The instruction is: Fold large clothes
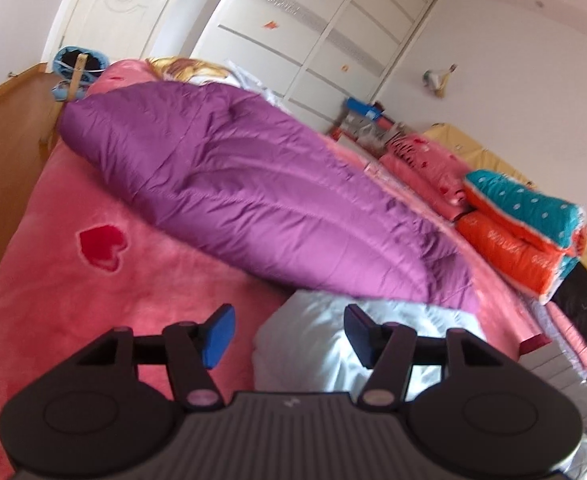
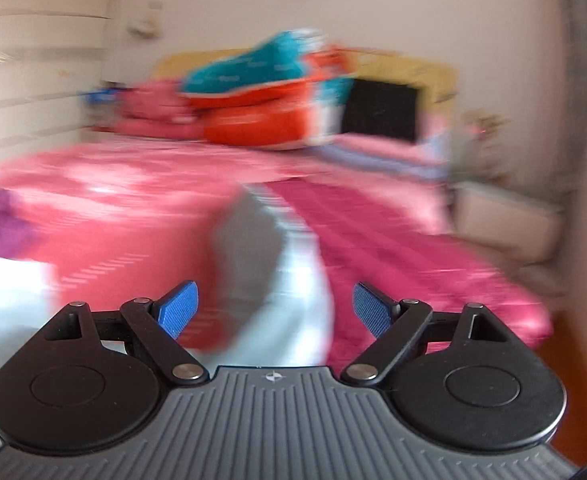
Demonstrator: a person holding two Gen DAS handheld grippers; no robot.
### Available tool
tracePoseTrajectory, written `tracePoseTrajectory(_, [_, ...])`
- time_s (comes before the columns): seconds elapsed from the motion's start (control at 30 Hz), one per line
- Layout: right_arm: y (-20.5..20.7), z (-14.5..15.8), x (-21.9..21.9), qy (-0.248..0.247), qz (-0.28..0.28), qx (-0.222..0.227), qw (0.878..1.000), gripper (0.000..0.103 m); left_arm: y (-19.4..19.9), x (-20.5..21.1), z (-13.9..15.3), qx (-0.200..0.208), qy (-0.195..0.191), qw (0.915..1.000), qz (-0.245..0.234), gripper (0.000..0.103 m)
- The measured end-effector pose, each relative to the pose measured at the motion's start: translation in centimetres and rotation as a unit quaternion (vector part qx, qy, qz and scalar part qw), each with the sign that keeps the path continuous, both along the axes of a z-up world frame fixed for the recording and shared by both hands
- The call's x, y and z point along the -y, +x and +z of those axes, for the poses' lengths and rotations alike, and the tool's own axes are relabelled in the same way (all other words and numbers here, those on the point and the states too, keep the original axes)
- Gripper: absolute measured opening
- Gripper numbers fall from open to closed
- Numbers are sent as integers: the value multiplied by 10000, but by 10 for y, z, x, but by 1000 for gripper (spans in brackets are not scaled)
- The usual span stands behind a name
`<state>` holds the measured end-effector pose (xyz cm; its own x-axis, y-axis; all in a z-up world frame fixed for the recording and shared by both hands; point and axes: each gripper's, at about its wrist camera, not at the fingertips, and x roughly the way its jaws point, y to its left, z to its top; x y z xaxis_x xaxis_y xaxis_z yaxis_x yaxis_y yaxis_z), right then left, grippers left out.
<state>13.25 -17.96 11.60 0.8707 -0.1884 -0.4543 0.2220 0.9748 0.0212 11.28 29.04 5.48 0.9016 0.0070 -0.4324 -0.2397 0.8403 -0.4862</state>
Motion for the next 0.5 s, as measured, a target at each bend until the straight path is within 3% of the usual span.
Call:
tracePoseTrajectory(0.1, [30,0,-21,243,706,-326,9967,103,0,0,2,160,-43,9999,-44,62])
tracePoseTrajectory(0.2, [79,-26,-38,553,1510,-1435,9765,103,2,2,2,194,-139,9995,-193,66])
tracePoseTrajectory(0.27, [95,-44,-52,360,1807,-1875,9648,103,3,5,3,174,-52,9996,-238,66])
tracePoseTrajectory(0.4, [86,-50,-68,307,2481,-1930,9488,97,4,4,1,125,-61,9993,-334,67])
tracePoseTrajectory(0.5, [63,-51,-80,-102,3123,-2008,9285,93,4,2,-1,102,-186,9992,-325,67])
